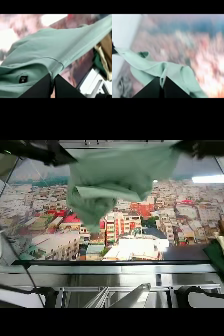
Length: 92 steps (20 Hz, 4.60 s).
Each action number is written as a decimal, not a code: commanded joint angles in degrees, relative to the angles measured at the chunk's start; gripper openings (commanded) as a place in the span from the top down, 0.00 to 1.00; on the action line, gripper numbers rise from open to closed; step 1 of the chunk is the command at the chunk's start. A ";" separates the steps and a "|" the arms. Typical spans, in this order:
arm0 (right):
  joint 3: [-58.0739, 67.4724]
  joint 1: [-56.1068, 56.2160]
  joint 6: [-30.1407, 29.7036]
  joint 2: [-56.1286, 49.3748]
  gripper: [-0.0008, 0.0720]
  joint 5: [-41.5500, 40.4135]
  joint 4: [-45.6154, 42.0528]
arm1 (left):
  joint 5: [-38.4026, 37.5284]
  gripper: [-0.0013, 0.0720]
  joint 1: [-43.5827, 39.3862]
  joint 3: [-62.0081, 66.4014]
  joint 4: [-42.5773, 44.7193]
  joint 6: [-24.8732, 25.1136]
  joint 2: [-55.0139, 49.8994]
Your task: Fold the shirts.
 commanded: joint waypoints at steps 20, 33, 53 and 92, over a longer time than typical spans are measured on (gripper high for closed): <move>15.58 16.17 -10.23 -16.61 0.96 -9.14 -3.93 | -1.05 0.95 2.16 -14.73 10.84 -0.02 19.10; 15.37 5.81 -1.73 -32.98 0.52 13.31 -5.53 | -3.32 0.00 21.27 -34.51 10.78 1.68 -2.38; -61.72 -16.09 -3.21 8.48 0.52 2.49 -12.15 | -12.57 0.04 11.02 -67.12 15.43 2.91 2.16; -16.81 -9.42 0.59 -3.48 0.96 -20.96 5.09 | 8.55 0.96 26.14 -53.37 11.61 8.44 19.41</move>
